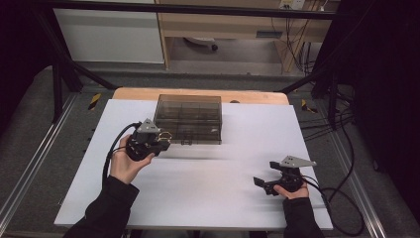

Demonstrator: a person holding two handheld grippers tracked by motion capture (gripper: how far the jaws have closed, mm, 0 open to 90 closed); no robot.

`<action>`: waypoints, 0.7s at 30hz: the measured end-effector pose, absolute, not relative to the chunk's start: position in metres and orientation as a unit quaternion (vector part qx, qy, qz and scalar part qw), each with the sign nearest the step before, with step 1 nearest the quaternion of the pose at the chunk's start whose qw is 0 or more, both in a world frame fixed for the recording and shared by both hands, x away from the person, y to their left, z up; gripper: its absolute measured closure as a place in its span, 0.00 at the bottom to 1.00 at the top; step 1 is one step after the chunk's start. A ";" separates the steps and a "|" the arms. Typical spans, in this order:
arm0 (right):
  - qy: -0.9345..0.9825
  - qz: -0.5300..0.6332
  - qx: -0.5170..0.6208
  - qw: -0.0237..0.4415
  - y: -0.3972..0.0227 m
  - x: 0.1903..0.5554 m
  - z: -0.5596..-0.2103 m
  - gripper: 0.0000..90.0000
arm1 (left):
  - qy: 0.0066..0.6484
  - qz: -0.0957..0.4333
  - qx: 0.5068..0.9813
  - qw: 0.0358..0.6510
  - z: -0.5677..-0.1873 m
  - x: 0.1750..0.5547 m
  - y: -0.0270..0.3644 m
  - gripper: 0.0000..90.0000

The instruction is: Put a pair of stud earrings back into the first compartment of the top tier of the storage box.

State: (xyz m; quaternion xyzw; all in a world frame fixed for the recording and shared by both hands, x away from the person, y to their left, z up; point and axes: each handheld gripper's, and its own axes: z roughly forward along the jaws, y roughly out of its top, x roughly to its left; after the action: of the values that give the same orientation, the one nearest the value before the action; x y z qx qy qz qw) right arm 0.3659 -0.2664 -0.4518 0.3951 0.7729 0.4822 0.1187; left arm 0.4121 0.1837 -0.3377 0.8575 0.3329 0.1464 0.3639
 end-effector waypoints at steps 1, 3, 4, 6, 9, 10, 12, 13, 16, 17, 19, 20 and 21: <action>0.773 0.482 0.395 0.119 -0.266 0.366 -0.452 0.01 | 0.334 0.147 0.858 0.362 -0.337 0.414 0.184 0.96; 0.773 0.482 0.395 0.119 -0.266 0.366 -0.452 0.01 | 0.335 0.149 0.857 0.362 -0.337 0.417 0.183 0.96; 0.773 0.482 0.395 0.118 -0.266 0.366 -0.452 0.01 | 0.336 0.149 0.856 0.363 -0.336 0.418 0.183 0.96; 0.773 0.482 0.396 0.118 -0.266 0.366 -0.452 0.01 | 0.338 0.150 0.855 0.362 -0.336 0.421 0.183 0.96; 0.773 0.482 0.394 0.119 -0.266 0.366 -0.452 0.01 | 0.341 0.152 0.855 0.360 -0.336 0.426 0.183 0.96; 0.773 0.482 0.394 0.119 -0.266 0.366 -0.452 0.01 | 0.343 0.152 0.854 0.360 -0.335 0.427 0.183 0.96; 0.773 0.482 0.395 0.118 -0.267 0.366 -0.452 0.01 | 0.345 0.153 0.853 0.361 -0.335 0.430 0.182 0.96; 0.772 0.483 0.396 0.118 -0.267 0.366 -0.451 0.01 | 0.345 0.153 0.853 0.361 -0.335 0.431 0.182 0.96; 0.773 0.482 0.394 0.119 -0.266 0.366 -0.452 0.01 | 0.347 0.153 0.852 0.361 -0.335 0.435 0.181 0.96; 0.774 0.482 0.394 0.118 -0.266 0.366 -0.452 0.01 | 0.348 0.154 0.852 0.359 -0.335 0.436 0.180 0.96; 0.773 0.482 0.395 0.119 -0.266 0.366 -0.452 0.01 | 0.352 0.154 0.850 0.360 -0.336 0.439 0.180 0.96; 0.773 0.482 0.395 0.118 -0.266 0.366 -0.452 0.01 | 0.354 0.153 0.849 0.360 -0.336 0.441 0.180 0.96; 0.773 0.482 0.395 0.118 -0.266 0.366 -0.452 0.01 | 0.355 0.154 0.849 0.360 -0.337 0.442 0.180 0.96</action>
State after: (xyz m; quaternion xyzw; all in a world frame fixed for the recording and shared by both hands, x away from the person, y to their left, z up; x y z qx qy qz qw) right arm 0.3660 -0.2665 -0.4516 0.3947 0.7730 0.4824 0.1181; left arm 0.4424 0.1804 -0.3368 0.8487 0.3552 0.1542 0.3601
